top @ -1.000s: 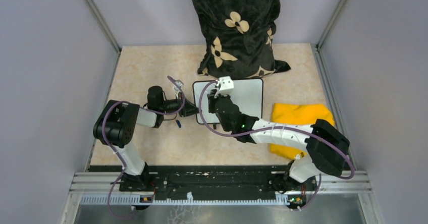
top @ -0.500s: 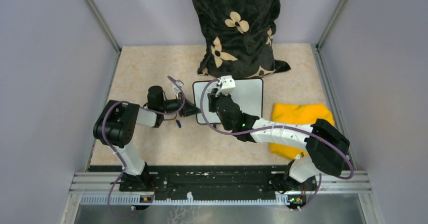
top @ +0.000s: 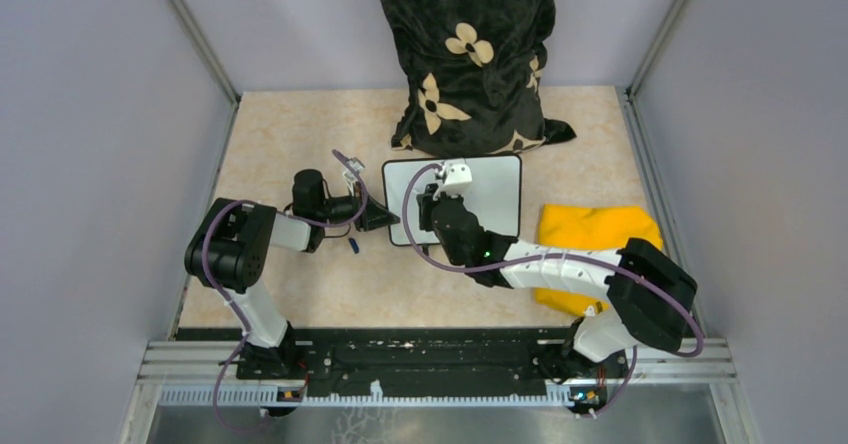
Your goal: Write a sentence on the whiteboard
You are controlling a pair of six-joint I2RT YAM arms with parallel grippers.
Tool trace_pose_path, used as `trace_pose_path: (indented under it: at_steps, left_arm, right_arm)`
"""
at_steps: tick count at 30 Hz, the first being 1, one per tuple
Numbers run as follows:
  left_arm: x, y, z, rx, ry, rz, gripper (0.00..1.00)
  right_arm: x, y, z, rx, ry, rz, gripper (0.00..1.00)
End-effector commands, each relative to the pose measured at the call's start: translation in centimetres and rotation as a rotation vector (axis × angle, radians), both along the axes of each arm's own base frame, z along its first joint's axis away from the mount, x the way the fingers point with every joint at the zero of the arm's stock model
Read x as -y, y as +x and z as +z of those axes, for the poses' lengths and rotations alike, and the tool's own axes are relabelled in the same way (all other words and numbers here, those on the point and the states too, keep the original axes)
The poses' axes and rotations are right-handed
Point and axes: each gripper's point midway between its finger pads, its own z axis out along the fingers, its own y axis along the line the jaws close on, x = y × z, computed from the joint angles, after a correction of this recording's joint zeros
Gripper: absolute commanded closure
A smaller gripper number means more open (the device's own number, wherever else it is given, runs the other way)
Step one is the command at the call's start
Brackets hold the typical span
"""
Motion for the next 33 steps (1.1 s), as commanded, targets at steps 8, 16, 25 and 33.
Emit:
trace_pose_path:
  at_steps: [8, 16, 25, 33]
  left_arm:
    - [0.1, 0.1, -0.3, 0.004, 0.008, -0.009, 0.78]
    - [0.1, 0.1, -0.4, 0.003, 0.009, -0.01, 0.79]
    - [0.2, 0.1, -0.3, 0.005, 0.006, -0.013, 0.79]
    - [0.2, 0.1, -0.1, 0.012, 0.005, -0.013, 0.79]
  right_arm:
    - [0.8, -0.3, 3.5, 0.055, 0.1, 0.006, 1.0]
    - [1.2, 0.1, 5.6, 0.106, 0.128, -0.009, 1.0]
    - [1.3, 1.3, 4.7, 0.083, 0.122, -0.028, 1.0]
    - [0.9, 1.6, 3.5, 0.058, 0.107, -0.018, 1.0]
